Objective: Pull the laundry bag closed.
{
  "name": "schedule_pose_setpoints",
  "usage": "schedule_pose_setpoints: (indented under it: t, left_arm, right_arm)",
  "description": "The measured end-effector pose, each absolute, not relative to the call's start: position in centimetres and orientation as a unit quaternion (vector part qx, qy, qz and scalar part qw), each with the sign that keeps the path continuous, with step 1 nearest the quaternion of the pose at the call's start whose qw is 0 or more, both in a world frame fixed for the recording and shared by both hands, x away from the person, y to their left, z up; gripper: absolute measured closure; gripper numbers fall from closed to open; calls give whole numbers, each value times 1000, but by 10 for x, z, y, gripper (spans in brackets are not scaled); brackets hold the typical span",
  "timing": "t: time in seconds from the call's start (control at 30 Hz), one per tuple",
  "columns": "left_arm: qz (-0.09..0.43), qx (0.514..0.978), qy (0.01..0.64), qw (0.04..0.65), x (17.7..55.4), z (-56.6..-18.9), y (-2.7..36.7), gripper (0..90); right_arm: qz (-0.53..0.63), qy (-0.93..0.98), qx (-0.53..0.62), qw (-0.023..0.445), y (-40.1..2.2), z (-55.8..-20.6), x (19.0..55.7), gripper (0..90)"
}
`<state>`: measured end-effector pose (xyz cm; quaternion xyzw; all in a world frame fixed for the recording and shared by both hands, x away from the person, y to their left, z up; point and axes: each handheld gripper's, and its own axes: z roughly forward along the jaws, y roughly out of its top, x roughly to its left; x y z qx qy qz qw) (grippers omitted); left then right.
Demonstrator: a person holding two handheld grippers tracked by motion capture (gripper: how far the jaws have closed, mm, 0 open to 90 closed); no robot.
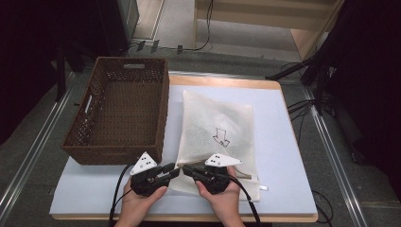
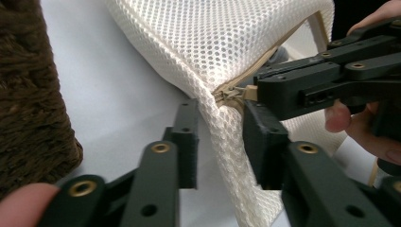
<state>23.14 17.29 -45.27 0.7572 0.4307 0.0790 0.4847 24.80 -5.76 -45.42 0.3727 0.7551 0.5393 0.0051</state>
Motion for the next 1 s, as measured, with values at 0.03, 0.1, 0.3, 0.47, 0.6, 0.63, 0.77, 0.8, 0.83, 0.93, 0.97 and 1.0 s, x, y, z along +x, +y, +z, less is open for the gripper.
schedule_pose_setpoints:
  t: [0.03, 0.1, 0.3, 0.47, 0.6, 0.63, 0.77, 0.8, 0.83, 0.93, 0.97, 1.0]
  left_arm:
    - [78, 756, 435, 483, 232, -453, 173, 768]
    - [71, 760, 433, 480, 233, -454, 174, 842]
    - [83, 765, 431, 472, 231, -454, 173, 873]
    - [82, 769, 422, 474, 229, -454, 171, 875]
    - [79, 768, 421, 475, 228, -454, 171, 876]
    - [74, 763, 426, 481, 228, -454, 173, 878]
    - [74, 753, 434, 489, 227, -453, 174, 883]
    - [75, 755, 434, 486, 227, -453, 174, 883]
    - [74, 756, 433, 485, 227, -453, 174, 884]
    - [79, 760, 430, 481, 226, -454, 173, 884]
    - [82, 759, 430, 481, 226, -454, 172, 883]
    - [84, 760, 430, 480, 225, -454, 171, 883]
  right_arm:
    - [540, 755, 372, 5, -57, -454, 248, 889]
    - [541, 755, 372, 5, -57, -454, 248, 889]
    - [543, 747, 383, -5, -55, -457, 249, 881]
    - [548, 741, 388, -2, -53, -458, 249, 864]
    - [548, 740, 390, -1, -50, -458, 248, 883]
    - [549, 739, 390, -2, -50, -458, 248, 884]
    - [538, 739, 405, 8, -52, -458, 248, 887]
    - [537, 739, 407, 8, -53, -459, 249, 887]
    - [535, 740, 409, 6, -54, -460, 250, 887]
    - [533, 740, 410, 4, -57, -463, 249, 887]
    - [531, 742, 409, 7, -57, -463, 248, 887]
    - [530, 743, 409, 9, -56, -463, 248, 887]
